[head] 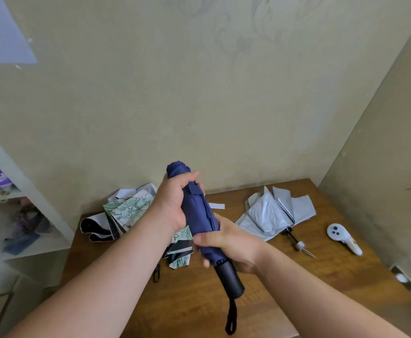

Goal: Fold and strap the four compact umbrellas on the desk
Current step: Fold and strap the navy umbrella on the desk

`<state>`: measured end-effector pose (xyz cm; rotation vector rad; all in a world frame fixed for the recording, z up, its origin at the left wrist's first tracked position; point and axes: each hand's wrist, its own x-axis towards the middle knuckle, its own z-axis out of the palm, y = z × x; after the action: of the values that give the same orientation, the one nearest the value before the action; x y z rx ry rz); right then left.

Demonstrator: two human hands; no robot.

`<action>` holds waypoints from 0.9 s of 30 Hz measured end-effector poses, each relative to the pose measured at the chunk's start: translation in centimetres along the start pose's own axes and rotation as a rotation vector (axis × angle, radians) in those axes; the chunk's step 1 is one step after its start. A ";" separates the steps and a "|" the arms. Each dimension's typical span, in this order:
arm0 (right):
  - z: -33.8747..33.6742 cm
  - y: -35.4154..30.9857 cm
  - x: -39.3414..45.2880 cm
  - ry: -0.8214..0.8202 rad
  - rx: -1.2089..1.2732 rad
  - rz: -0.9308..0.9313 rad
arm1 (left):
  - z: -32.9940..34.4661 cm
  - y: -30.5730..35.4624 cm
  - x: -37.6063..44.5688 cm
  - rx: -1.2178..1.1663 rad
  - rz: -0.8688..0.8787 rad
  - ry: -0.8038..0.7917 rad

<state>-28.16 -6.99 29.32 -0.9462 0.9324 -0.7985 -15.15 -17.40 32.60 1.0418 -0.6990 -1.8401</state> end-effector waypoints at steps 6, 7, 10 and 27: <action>-4.9 4.4 -5.4 0.312 0.181 0.017 | 3.1 -2.1 2.8 -0.126 -0.002 0.063; -5.3 4.9 -6.1 0.385 0.225 0.015 | 4.0 -3.1 2.9 -0.107 -0.025 0.065; -6.5 5.9 -7.9 0.663 0.405 0.077 | 7.2 -7.1 2.8 -0.035 -0.048 0.085; -29.5 9.8 -20.6 0.832 -0.088 0.153 | 21.5 -23.3 6.8 0.359 -0.322 0.019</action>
<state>-61.41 5.65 18.14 -0.5899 1.7472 -1.0439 -45.34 -11.94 22.25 1.4740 -0.9149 -2.0165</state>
